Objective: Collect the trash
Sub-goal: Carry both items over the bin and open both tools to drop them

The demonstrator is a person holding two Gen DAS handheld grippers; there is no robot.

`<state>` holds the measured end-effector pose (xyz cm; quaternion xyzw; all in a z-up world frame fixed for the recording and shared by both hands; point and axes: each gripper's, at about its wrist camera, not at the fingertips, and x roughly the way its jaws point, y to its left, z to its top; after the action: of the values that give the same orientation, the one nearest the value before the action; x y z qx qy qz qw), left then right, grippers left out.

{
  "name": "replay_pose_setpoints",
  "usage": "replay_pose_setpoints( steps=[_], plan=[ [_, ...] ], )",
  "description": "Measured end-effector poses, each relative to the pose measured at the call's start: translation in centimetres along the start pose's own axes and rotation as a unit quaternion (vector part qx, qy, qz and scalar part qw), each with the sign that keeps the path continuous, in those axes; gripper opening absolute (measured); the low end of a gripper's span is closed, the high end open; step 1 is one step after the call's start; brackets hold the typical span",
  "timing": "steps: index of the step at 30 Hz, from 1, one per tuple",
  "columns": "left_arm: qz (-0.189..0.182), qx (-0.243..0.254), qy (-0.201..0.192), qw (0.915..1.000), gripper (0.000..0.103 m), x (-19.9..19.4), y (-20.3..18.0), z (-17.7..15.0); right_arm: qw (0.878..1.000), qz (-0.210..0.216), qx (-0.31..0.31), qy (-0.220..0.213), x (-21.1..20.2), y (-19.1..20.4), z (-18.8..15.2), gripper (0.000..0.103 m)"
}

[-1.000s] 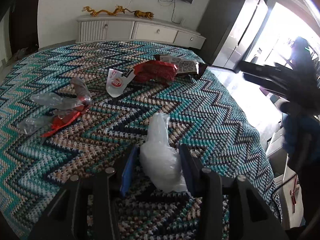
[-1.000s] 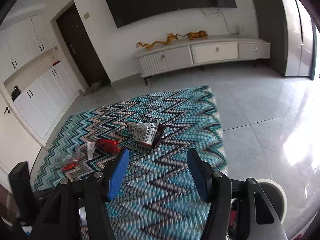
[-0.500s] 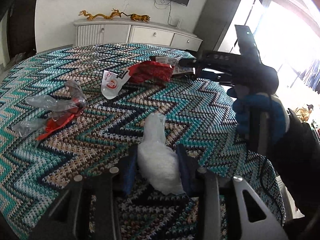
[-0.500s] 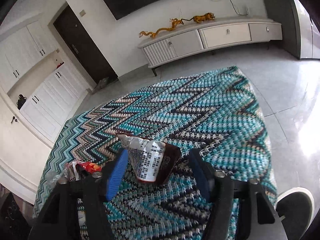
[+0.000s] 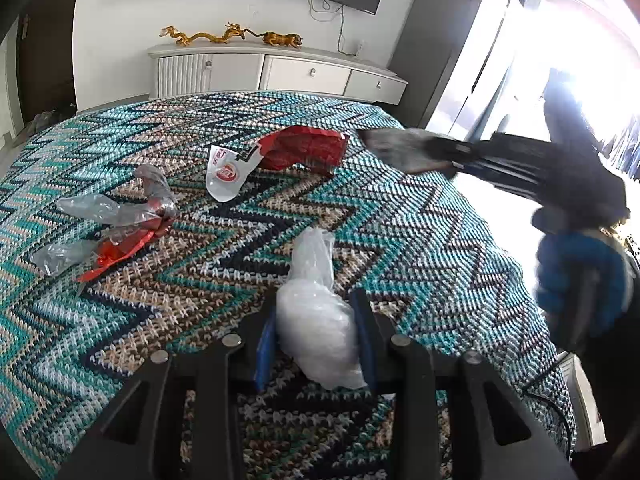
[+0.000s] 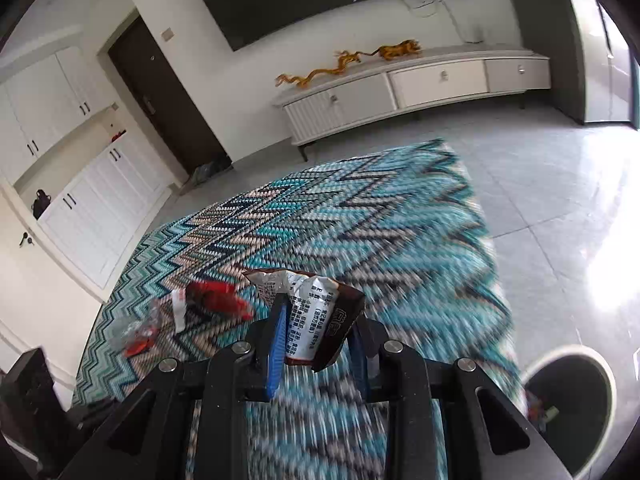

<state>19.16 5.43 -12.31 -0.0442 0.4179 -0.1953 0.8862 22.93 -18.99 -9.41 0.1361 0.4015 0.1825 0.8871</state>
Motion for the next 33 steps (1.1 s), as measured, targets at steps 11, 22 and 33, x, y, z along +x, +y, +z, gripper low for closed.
replay_pose_setpoints(
  steps=[11, 22, 33],
  plan=[
    [0.016, 0.009, -0.029, 0.9994, 0.031, -3.6, -1.4, -0.5, 0.999, -0.016, -0.007, -0.026, -11.2, 2.3, -6.0, 0.026],
    [0.003, 0.034, -0.086, 0.9958, 0.031, -11.4, -4.3, -1.4, 0.997, -0.020, -0.030, -0.072, -19.4, 5.6, -10.2, 0.026],
    [-0.026, 0.069, -0.152, 0.9856, 0.031, -18.6, -9.2, 0.3, 0.990, -0.030, -0.018, -0.137, -26.3, 5.6, -12.2, 0.026]
  ],
)
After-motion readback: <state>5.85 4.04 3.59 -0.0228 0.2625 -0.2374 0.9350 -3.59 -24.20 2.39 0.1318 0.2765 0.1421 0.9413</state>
